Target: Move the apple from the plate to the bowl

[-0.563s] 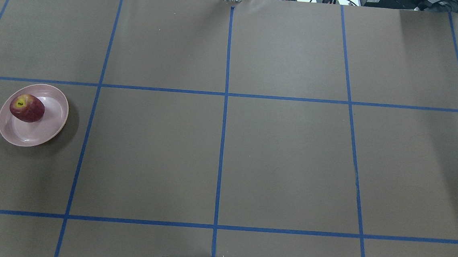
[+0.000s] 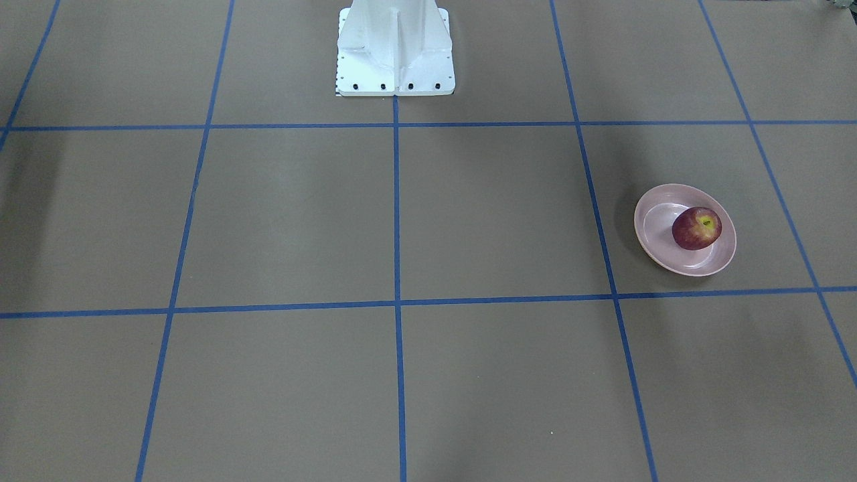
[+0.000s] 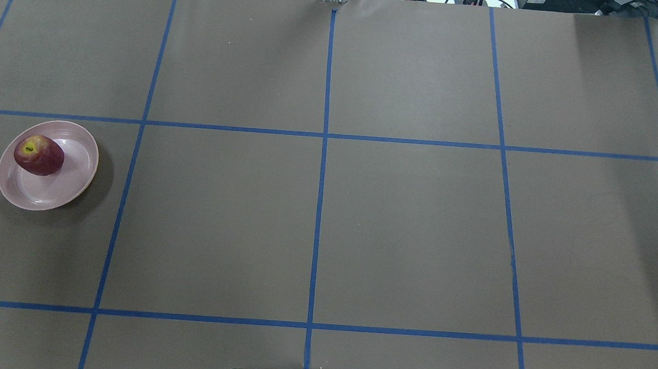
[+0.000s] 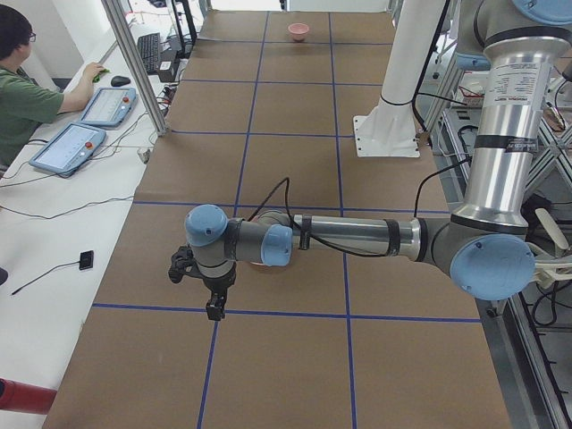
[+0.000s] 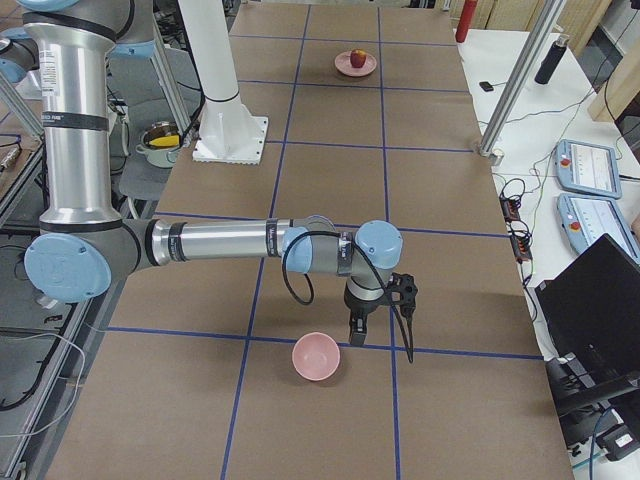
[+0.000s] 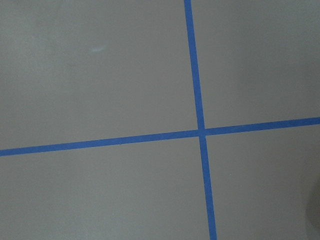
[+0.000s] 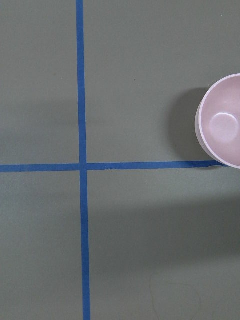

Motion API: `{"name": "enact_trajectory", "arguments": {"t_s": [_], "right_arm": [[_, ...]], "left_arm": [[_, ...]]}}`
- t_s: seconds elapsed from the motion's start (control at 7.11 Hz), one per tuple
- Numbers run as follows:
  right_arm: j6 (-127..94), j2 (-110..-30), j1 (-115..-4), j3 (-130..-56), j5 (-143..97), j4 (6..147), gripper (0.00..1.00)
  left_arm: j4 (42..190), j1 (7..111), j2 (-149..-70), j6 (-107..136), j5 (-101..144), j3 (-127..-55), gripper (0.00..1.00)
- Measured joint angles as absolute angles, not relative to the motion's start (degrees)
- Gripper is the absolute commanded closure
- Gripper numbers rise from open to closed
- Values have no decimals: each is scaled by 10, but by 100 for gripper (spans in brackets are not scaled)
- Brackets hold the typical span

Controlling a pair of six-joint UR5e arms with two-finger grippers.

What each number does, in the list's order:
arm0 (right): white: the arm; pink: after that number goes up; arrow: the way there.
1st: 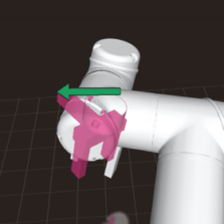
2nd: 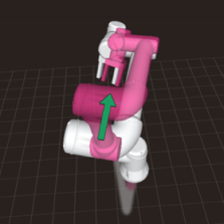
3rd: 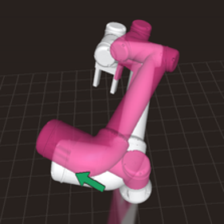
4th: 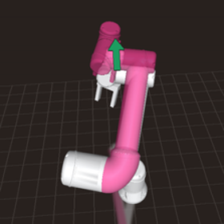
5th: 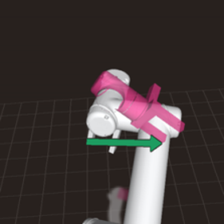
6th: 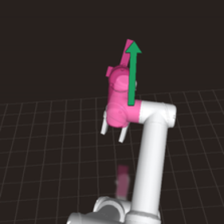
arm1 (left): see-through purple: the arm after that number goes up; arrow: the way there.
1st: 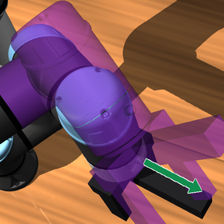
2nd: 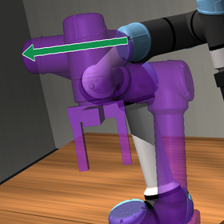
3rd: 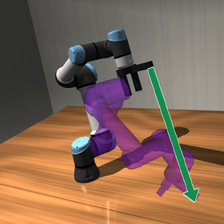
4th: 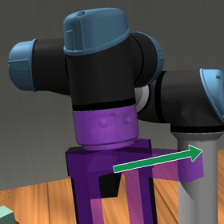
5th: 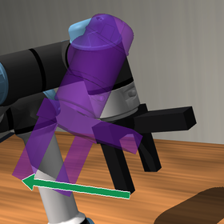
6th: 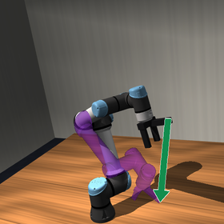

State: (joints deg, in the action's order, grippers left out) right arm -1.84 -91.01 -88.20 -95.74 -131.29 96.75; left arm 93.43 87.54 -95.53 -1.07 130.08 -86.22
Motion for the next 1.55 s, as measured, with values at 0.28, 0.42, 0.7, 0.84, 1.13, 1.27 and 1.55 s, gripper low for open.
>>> {"name": "enact_trajectory", "arguments": {"t_s": [0.28,0.42,0.7,0.84,1.13,1.27,1.55], "right_arm": [[-18,-911,-882,-958,-1312,966,0],[-17,-911,-882,-958,-1311,964,0],[-16,-912,-883,-959,-1311,962,0],[-16,-912,-883,-959,-1307,962,0],[-11,-911,-883,-962,-1302,961,0],[-12,-908,-883,-963,-1302,960,0],[-15,-920,-884,-964,-1319,958,0]], "left_arm": [[934,875,-955,-11,1301,-862,1],[934,875,-955,-11,1301,-862,1],[934,875,-955,-11,1306,-864,1],[935,875,-956,-11,1319,-865,1],[935,874,-960,-11,1338,-885,1],[943,871,-961,-10,1341,-896,1],[962,864,-961,-6,1341,-903,1]]}}
